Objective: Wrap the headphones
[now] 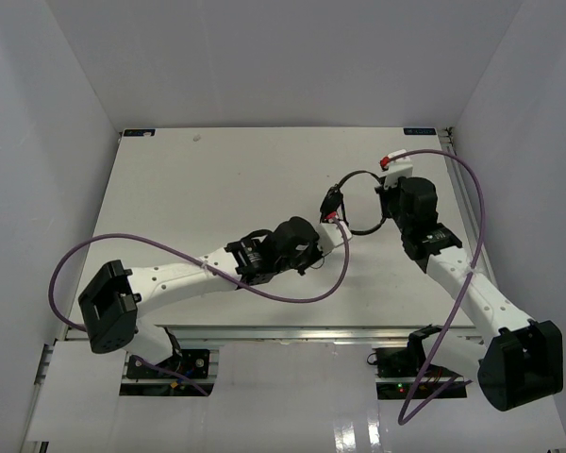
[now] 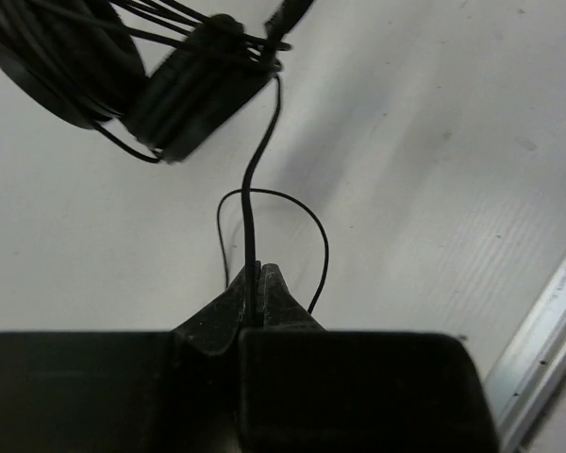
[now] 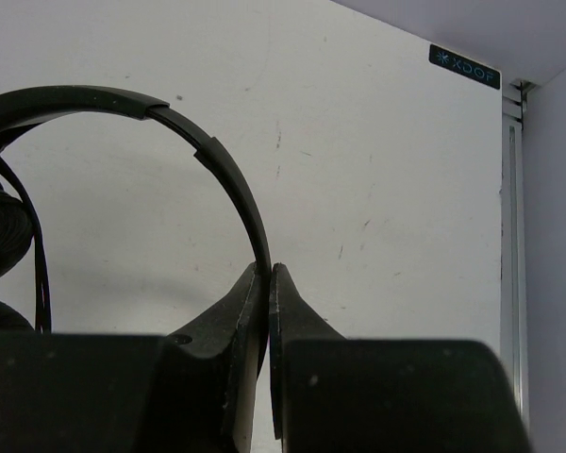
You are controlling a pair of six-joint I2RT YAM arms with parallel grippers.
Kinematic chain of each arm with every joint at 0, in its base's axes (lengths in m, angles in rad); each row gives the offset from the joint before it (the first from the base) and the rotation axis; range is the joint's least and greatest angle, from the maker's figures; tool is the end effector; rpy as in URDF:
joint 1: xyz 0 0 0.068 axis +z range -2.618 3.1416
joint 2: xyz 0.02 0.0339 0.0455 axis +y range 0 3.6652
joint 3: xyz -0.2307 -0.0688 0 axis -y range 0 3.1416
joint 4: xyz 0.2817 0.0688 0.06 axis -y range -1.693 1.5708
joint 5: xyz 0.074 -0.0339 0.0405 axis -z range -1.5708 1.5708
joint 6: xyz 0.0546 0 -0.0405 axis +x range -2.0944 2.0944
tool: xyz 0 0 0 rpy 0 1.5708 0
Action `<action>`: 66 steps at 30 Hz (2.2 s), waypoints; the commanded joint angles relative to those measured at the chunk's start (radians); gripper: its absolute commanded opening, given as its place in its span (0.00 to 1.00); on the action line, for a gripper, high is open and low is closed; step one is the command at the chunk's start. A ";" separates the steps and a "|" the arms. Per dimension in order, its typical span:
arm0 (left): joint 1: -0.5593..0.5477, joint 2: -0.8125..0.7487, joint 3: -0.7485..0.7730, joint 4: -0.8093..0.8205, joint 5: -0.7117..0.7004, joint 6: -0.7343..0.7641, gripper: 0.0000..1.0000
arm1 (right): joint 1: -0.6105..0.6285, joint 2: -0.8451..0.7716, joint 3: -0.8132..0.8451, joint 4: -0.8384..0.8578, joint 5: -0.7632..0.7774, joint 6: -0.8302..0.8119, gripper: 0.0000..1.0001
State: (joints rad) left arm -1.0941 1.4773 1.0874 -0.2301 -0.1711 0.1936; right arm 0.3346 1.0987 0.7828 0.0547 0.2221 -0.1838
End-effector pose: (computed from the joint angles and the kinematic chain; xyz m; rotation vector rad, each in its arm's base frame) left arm 0.1853 -0.3386 0.2174 1.2410 1.8151 -0.3225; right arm 0.3104 0.0952 0.2556 -0.3158 1.7990 -0.0971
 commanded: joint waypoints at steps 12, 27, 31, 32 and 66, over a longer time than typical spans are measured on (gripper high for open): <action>0.011 0.064 0.165 -0.085 -0.384 0.340 0.00 | 0.020 -0.043 0.041 -0.144 -0.366 -0.241 0.08; 0.053 -0.028 0.018 0.078 -0.350 0.382 0.32 | 0.020 -0.034 0.105 -0.267 -0.593 -0.146 0.08; 0.088 -0.090 -0.027 0.081 -0.245 0.317 0.41 | 0.020 -0.031 0.130 -0.303 -0.638 -0.131 0.08; 0.097 -0.101 -0.038 0.079 -0.226 0.300 0.41 | 0.020 -0.028 0.139 -0.314 -0.651 -0.124 0.08; 0.343 -0.301 -0.500 0.581 0.373 -0.175 0.46 | -0.070 0.066 0.438 -0.463 -1.168 0.206 0.08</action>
State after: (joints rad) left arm -0.7658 1.1896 0.6215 0.2426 0.1368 0.0785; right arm 0.2967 1.1574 1.1282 -0.4208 -0.8433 -0.0687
